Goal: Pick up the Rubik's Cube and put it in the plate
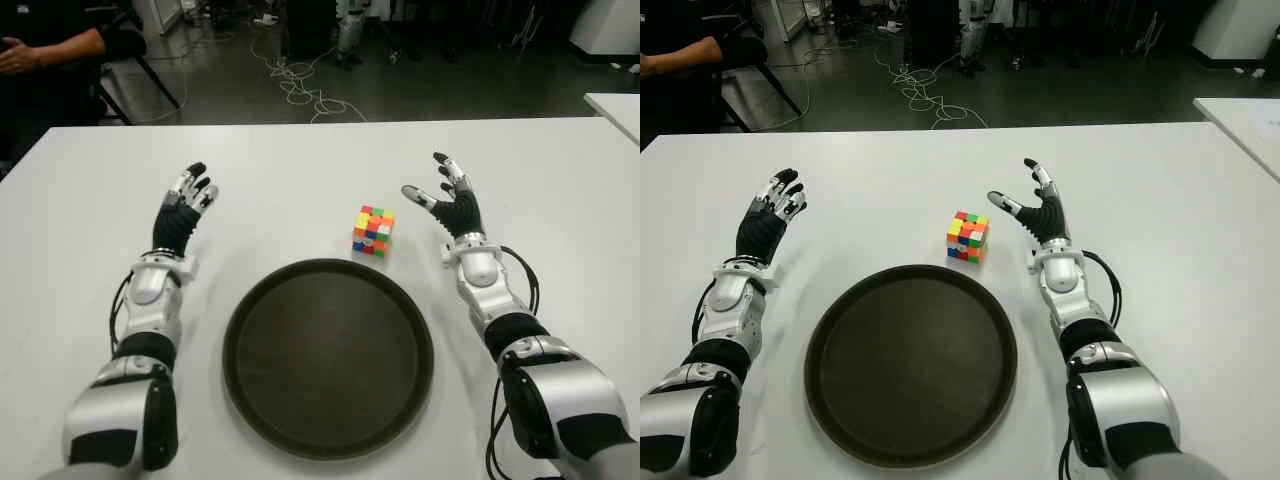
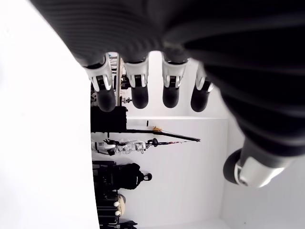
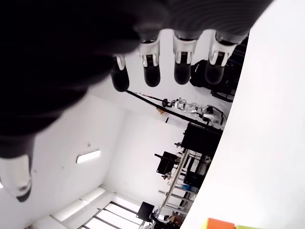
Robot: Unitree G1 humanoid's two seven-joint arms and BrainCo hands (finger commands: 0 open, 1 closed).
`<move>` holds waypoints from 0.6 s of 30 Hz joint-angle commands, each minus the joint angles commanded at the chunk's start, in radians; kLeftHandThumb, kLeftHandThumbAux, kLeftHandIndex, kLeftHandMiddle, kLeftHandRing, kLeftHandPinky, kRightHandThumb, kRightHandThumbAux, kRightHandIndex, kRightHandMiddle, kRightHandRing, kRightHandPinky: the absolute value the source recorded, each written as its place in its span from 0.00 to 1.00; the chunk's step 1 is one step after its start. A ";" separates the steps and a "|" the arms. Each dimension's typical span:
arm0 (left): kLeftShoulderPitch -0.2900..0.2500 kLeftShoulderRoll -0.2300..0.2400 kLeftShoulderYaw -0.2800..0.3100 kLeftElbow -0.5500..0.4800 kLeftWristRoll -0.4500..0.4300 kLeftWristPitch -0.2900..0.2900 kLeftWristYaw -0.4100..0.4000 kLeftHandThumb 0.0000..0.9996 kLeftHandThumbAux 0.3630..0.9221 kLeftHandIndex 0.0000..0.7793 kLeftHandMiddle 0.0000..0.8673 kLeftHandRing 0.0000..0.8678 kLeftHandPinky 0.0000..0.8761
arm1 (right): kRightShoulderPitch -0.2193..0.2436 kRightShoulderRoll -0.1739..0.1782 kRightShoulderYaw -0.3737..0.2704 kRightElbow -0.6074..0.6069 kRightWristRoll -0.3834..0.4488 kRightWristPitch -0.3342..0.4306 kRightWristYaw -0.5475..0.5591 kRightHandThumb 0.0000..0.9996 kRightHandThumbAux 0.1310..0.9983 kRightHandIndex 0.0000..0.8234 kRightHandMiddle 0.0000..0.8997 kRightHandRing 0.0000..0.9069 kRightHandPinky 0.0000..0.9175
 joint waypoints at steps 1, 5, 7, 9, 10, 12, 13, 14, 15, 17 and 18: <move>0.000 0.000 -0.001 0.000 0.001 0.000 0.001 0.01 0.38 0.00 0.00 0.00 0.00 | -0.001 0.000 0.000 0.001 0.000 0.000 -0.001 0.00 0.47 0.05 0.01 0.01 0.06; -0.002 0.002 -0.004 0.001 0.005 0.005 0.007 0.00 0.38 0.00 0.00 0.00 0.00 | -0.002 0.004 -0.005 0.002 0.005 0.008 -0.007 0.00 0.49 0.04 0.02 0.01 0.05; -0.002 0.003 -0.006 0.001 0.008 0.008 0.010 0.00 0.36 0.00 0.00 0.00 0.00 | -0.003 0.005 -0.007 0.001 0.006 0.011 -0.009 0.00 0.48 0.05 0.02 0.01 0.05; -0.002 0.005 -0.007 0.001 0.011 0.010 0.014 0.00 0.36 0.00 0.00 0.00 0.00 | -0.003 0.005 -0.006 0.001 0.005 0.013 -0.012 0.00 0.48 0.06 0.02 0.01 0.05; -0.002 0.005 -0.010 0.001 0.014 0.010 0.017 0.00 0.35 0.00 0.00 0.00 0.00 | -0.004 0.005 -0.005 0.001 0.003 0.014 -0.015 0.00 0.48 0.07 0.03 0.02 0.05; -0.001 0.006 -0.012 0.000 0.020 0.009 0.023 0.00 0.35 0.00 0.00 0.00 0.00 | -0.004 0.004 -0.002 0.000 -0.001 0.015 -0.019 0.00 0.48 0.09 0.03 0.03 0.06; -0.001 0.006 -0.013 -0.001 0.021 0.008 0.025 0.00 0.36 0.00 0.00 0.00 0.00 | -0.004 0.004 0.000 0.000 -0.003 0.015 -0.020 0.00 0.48 0.09 0.04 0.03 0.06; 0.000 0.006 -0.015 -0.001 0.022 0.006 0.027 0.00 0.36 0.00 0.00 0.00 0.00 | -0.004 0.003 0.002 0.000 -0.005 0.014 -0.021 0.00 0.48 0.09 0.04 0.03 0.06; 0.000 0.006 -0.016 -0.002 0.023 0.006 0.029 0.00 0.36 0.00 0.00 0.00 0.00 | -0.004 0.002 0.003 0.000 -0.006 0.014 -0.022 0.00 0.48 0.09 0.03 0.03 0.06; 0.000 0.007 -0.018 -0.002 0.023 0.005 0.030 0.00 0.36 0.00 0.00 0.00 0.00 | -0.004 0.001 0.007 0.000 -0.010 0.013 -0.023 0.00 0.47 0.09 0.03 0.03 0.06; 0.000 0.007 -0.019 -0.002 0.023 0.005 0.030 0.00 0.37 0.00 0.00 0.00 0.00 | -0.004 0.000 0.008 0.000 -0.012 0.011 -0.025 0.00 0.48 0.08 0.03 0.02 0.05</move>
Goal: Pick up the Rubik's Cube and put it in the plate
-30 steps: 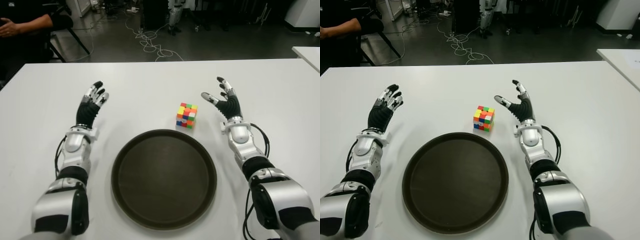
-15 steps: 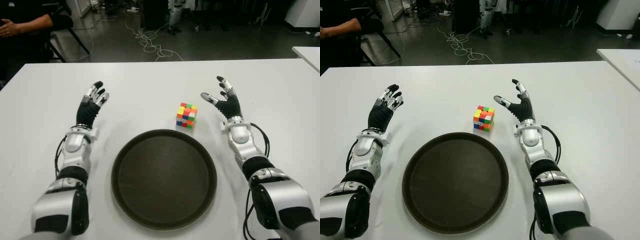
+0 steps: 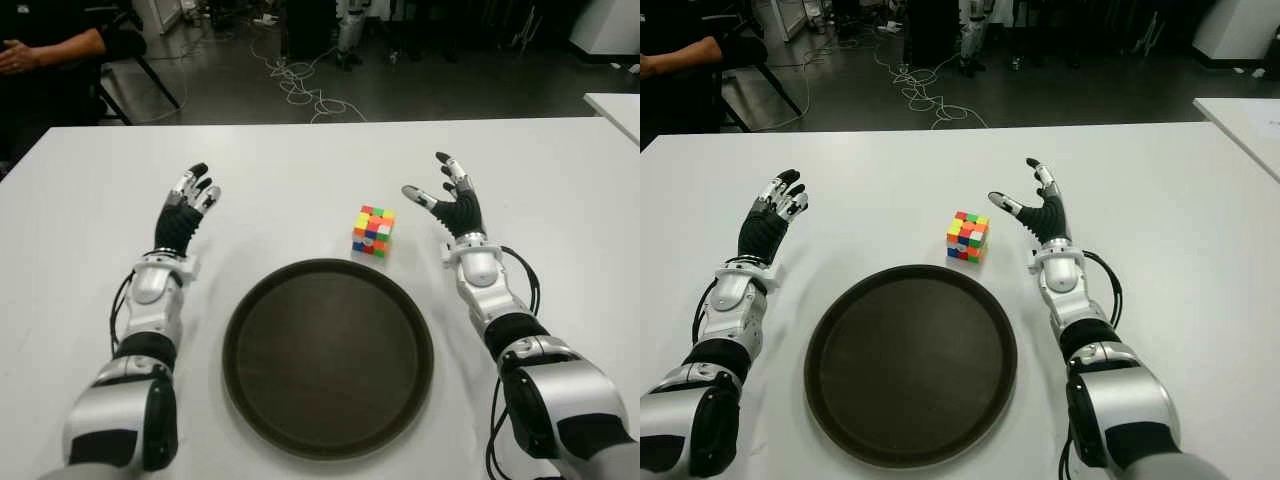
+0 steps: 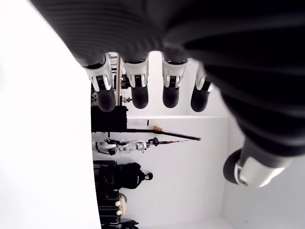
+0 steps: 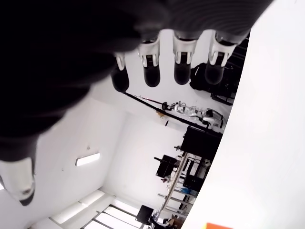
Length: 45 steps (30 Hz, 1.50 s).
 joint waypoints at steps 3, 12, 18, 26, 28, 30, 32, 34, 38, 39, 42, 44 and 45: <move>0.001 0.001 -0.002 0.000 0.000 -0.002 0.000 0.00 0.40 0.00 0.00 0.00 0.00 | 0.000 0.000 0.001 0.000 -0.002 -0.002 -0.004 0.00 0.49 0.07 0.03 0.02 0.05; 0.004 0.000 -0.006 0.000 0.000 -0.007 0.007 0.00 0.48 0.00 0.00 0.00 0.00 | 0.003 0.000 0.007 -0.001 -0.017 -0.014 -0.024 0.00 0.49 0.07 0.03 0.03 0.04; 0.007 -0.003 -0.009 -0.003 0.000 -0.010 0.013 0.00 0.51 0.00 0.00 0.00 0.00 | 0.004 -0.011 0.035 -0.001 -0.048 -0.019 -0.036 0.00 0.47 0.02 0.00 0.00 0.03; 0.010 -0.002 -0.017 -0.005 0.003 -0.015 0.025 0.00 0.56 0.00 0.00 0.00 0.00 | 0.010 -0.039 0.111 -0.013 -0.152 0.007 -0.106 0.00 0.48 0.00 0.00 0.00 0.02; 0.011 -0.001 -0.018 -0.006 0.002 -0.016 0.025 0.00 0.58 0.00 0.00 0.00 0.00 | 0.008 -0.043 0.125 -0.013 -0.172 0.016 -0.124 0.00 0.47 0.00 0.00 0.00 0.01; 0.012 0.000 -0.018 -0.007 0.001 -0.016 0.024 0.00 0.59 0.00 0.00 0.00 0.00 | 0.007 -0.047 0.139 -0.015 -0.191 0.025 -0.145 0.00 0.47 0.00 0.00 0.00 0.00; 0.011 0.001 -0.017 -0.006 0.000 -0.015 0.024 0.00 0.59 0.00 0.00 0.00 0.00 | 0.007 -0.050 0.154 -0.019 -0.211 0.034 -0.170 0.00 0.47 0.00 0.00 0.00 0.01; 0.011 0.001 -0.017 -0.006 -0.001 -0.014 0.025 0.00 0.58 0.00 0.00 0.00 0.00 | 0.006 -0.052 0.164 -0.021 -0.224 0.040 -0.188 0.00 0.48 0.00 0.00 0.00 0.05; 0.011 0.000 -0.014 -0.004 -0.002 -0.016 0.029 0.00 0.60 0.00 0.00 0.00 0.00 | 0.004 -0.057 0.183 -0.024 -0.247 0.041 -0.217 0.00 0.51 0.00 0.00 0.01 0.09; 0.012 0.000 -0.014 -0.004 -0.002 -0.016 0.030 0.00 0.61 0.00 0.00 0.00 0.00 | 0.003 -0.058 0.187 -0.026 -0.251 0.041 -0.223 0.00 0.52 0.00 0.00 0.02 0.10; 0.011 0.003 -0.016 -0.004 0.001 -0.013 0.033 0.00 0.61 0.00 0.00 0.00 0.00 | -0.003 -0.059 0.197 -0.023 -0.263 0.041 -0.243 0.00 0.54 0.02 0.02 0.08 0.17; 0.011 0.004 -0.018 -0.004 0.003 -0.010 0.033 0.00 0.60 0.00 0.00 0.00 0.00 | -0.006 -0.059 0.203 -0.019 -0.269 0.040 -0.255 0.00 0.55 0.03 0.04 0.10 0.21; 0.011 0.005 -0.019 -0.004 0.004 -0.009 0.032 0.00 0.60 0.00 0.00 0.00 0.00 | -0.006 -0.059 0.207 -0.017 -0.274 0.039 -0.262 0.00 0.55 0.03 0.05 0.13 0.24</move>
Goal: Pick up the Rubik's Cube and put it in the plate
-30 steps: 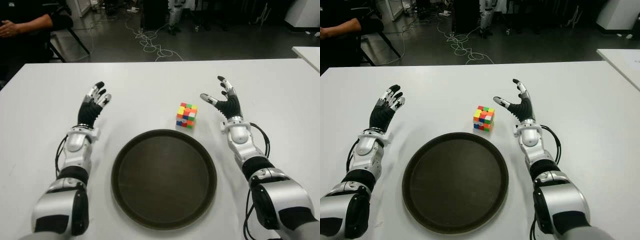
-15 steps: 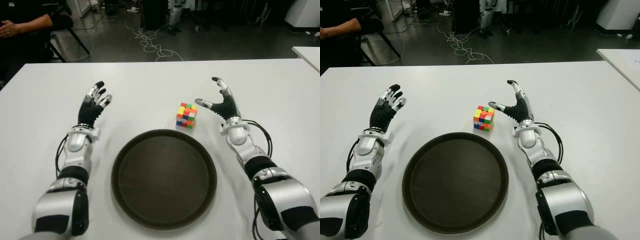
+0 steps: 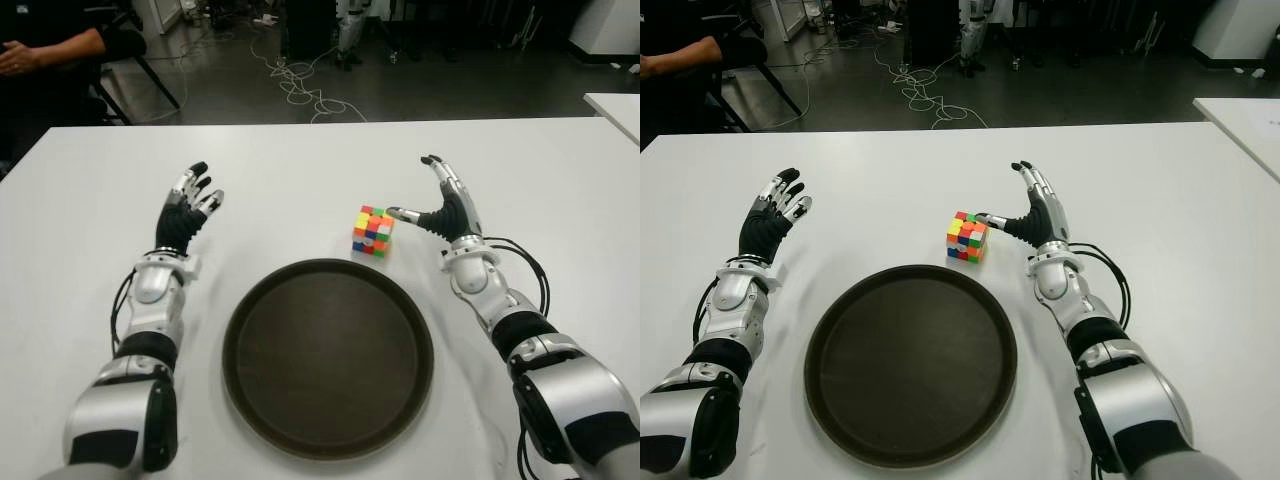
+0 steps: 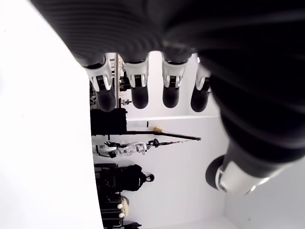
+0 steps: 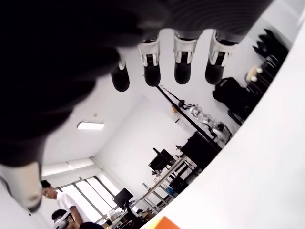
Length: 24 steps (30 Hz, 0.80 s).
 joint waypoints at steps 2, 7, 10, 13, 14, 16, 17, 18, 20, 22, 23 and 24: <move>0.000 0.001 -0.001 -0.001 0.000 0.002 -0.002 0.00 0.58 0.00 0.00 0.00 0.00 | -0.002 0.001 0.006 0.004 -0.008 -0.001 -0.011 0.00 0.56 0.04 0.07 0.15 0.28; -0.001 0.002 0.001 -0.003 -0.005 0.008 -0.007 0.00 0.58 0.00 0.00 0.00 0.00 | -0.008 0.004 0.020 0.011 -0.020 -0.002 -0.023 0.00 0.58 0.06 0.10 0.19 0.31; 0.000 0.002 0.003 -0.004 -0.007 0.012 -0.007 0.00 0.59 0.00 0.00 0.00 0.00 | -0.013 0.008 0.031 0.016 -0.025 -0.005 -0.025 0.00 0.58 0.08 0.11 0.21 0.33; 0.000 0.002 0.003 -0.005 -0.009 0.017 -0.008 0.00 0.59 0.00 0.00 0.00 0.00 | -0.019 0.016 0.040 0.021 -0.030 -0.007 -0.021 0.00 0.57 0.08 0.11 0.21 0.34; 0.000 0.002 0.003 -0.006 -0.009 0.020 -0.007 0.00 0.59 0.00 0.00 0.00 0.00 | -0.022 0.019 0.045 0.023 -0.033 -0.008 -0.018 0.00 0.56 0.08 0.11 0.22 0.34; 0.000 0.001 0.004 -0.006 -0.010 0.023 -0.006 0.00 0.59 0.00 0.00 0.00 0.00 | -0.025 0.021 0.052 0.028 -0.037 -0.008 -0.014 0.00 0.54 0.08 0.11 0.21 0.34; 0.000 0.001 0.004 -0.007 -0.011 0.024 -0.006 0.00 0.58 0.00 0.00 0.00 0.00 | -0.027 0.021 0.055 0.030 -0.039 -0.008 -0.014 0.00 0.54 0.07 0.11 0.21 0.34; 0.000 0.000 0.005 -0.007 -0.012 0.025 -0.006 0.00 0.58 0.00 0.00 0.00 0.00 | -0.030 0.022 0.059 0.033 -0.041 -0.006 -0.012 0.00 0.53 0.07 0.11 0.21 0.34; 0.002 0.000 0.007 -0.010 -0.015 0.027 -0.008 0.00 0.58 0.00 0.00 0.00 0.00 | -0.036 0.026 0.067 0.039 -0.045 -0.001 -0.010 0.00 0.53 0.07 0.10 0.21 0.34; 0.003 -0.001 0.009 -0.012 -0.018 0.028 -0.009 0.00 0.58 0.00 0.00 0.00 0.00 | -0.046 0.031 0.073 0.049 -0.051 0.008 -0.011 0.00 0.54 0.07 0.10 0.21 0.34; 0.003 -0.002 0.010 -0.012 -0.018 0.028 -0.009 0.00 0.58 0.00 0.00 0.00 0.00 | -0.050 0.033 0.077 0.055 -0.054 0.012 -0.012 0.00 0.55 0.07 0.11 0.21 0.34; 0.003 -0.002 0.011 -0.012 -0.019 0.028 -0.009 0.00 0.58 0.00 0.00 0.00 0.00 | -0.053 0.034 0.080 0.059 -0.058 0.015 -0.015 0.00 0.56 0.07 0.11 0.21 0.34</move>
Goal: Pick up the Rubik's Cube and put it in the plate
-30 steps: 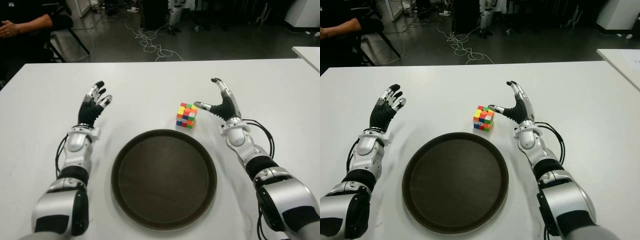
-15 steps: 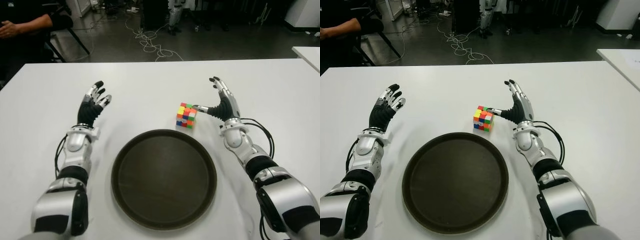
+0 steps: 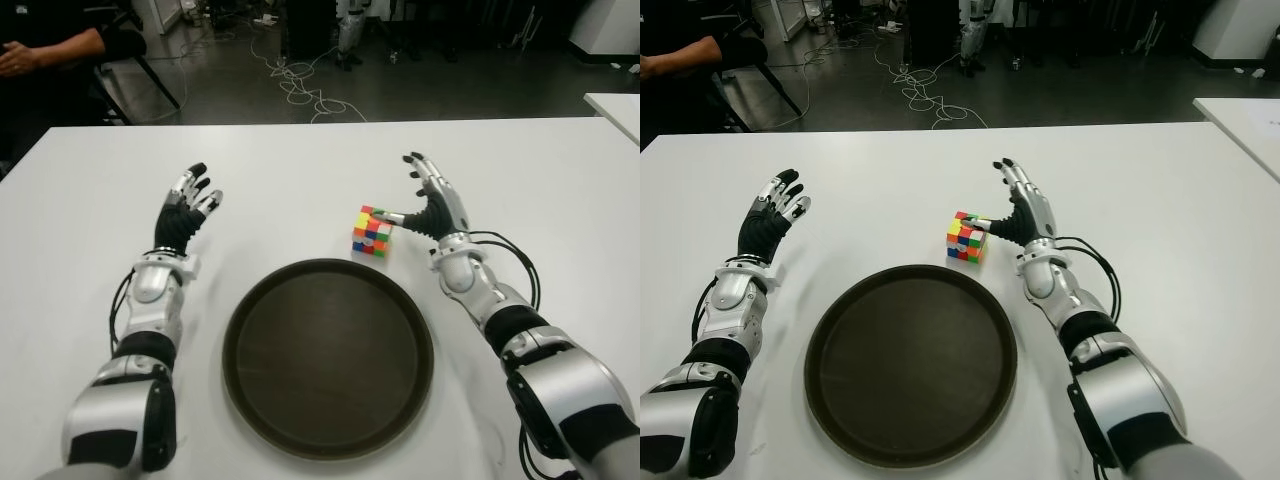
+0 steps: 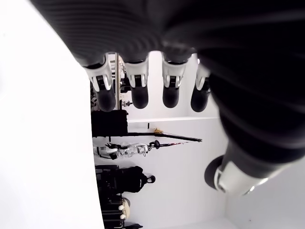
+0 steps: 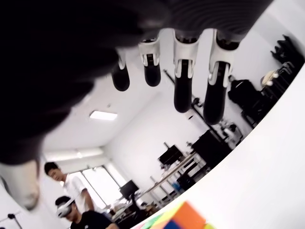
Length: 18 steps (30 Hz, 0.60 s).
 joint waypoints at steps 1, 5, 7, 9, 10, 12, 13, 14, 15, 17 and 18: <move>0.000 0.000 0.000 -0.001 0.000 0.000 0.000 0.00 0.58 0.00 0.00 0.00 0.00 | -0.001 0.000 0.002 0.003 -0.002 0.001 -0.002 0.00 0.56 0.07 0.11 0.21 0.34; 0.001 0.001 -0.003 -0.001 0.005 -0.001 0.005 0.00 0.56 0.00 0.00 0.00 0.00 | -0.004 0.002 0.011 0.013 -0.008 0.005 -0.012 0.00 0.58 0.06 0.10 0.21 0.34; 0.000 0.001 -0.006 0.000 0.009 -0.001 0.009 0.00 0.55 0.00 0.00 0.00 0.00 | -0.005 0.002 0.015 0.017 -0.010 0.005 -0.019 0.00 0.59 0.06 0.11 0.22 0.35; -0.001 0.001 -0.007 0.001 0.011 -0.001 0.009 0.00 0.55 0.00 0.01 0.00 0.00 | -0.005 0.002 0.017 0.020 -0.012 0.005 -0.025 0.00 0.59 0.07 0.11 0.22 0.35; -0.002 0.001 -0.007 0.003 0.011 -0.001 0.010 0.00 0.54 0.00 0.01 0.00 0.00 | -0.006 0.003 0.018 0.021 -0.013 0.006 -0.028 0.00 0.60 0.07 0.11 0.22 0.35; -0.004 0.001 -0.008 0.005 0.012 0.001 0.009 0.00 0.54 0.00 0.01 0.00 0.00 | -0.007 0.004 0.019 0.024 -0.013 0.007 -0.032 0.00 0.60 0.07 0.11 0.22 0.35; -0.004 0.001 -0.008 0.005 0.012 0.001 0.009 0.00 0.55 0.00 0.01 0.00 0.00 | -0.008 0.004 0.020 0.024 -0.012 0.007 -0.033 0.00 0.60 0.07 0.11 0.22 0.35; -0.005 0.002 -0.007 0.006 0.011 0.003 0.008 0.00 0.55 0.00 0.01 0.00 0.00 | -0.008 0.004 0.020 0.025 -0.012 0.007 -0.035 0.00 0.60 0.08 0.11 0.22 0.34; -0.005 0.002 -0.007 0.006 0.011 0.004 0.007 0.00 0.55 0.00 0.01 0.00 0.00 | -0.009 0.005 0.020 0.025 -0.011 0.008 -0.036 0.00 0.60 0.08 0.12 0.22 0.34; -0.005 0.001 -0.005 0.006 0.008 0.006 0.005 0.00 0.55 0.00 0.01 0.00 0.00 | -0.009 0.005 0.020 0.026 -0.010 0.009 -0.037 0.00 0.60 0.08 0.12 0.22 0.34; -0.005 0.001 -0.004 0.005 0.007 0.007 0.004 0.00 0.55 0.00 0.01 0.00 0.00 | -0.009 0.006 0.020 0.026 -0.010 0.010 -0.037 0.00 0.60 0.08 0.12 0.23 0.34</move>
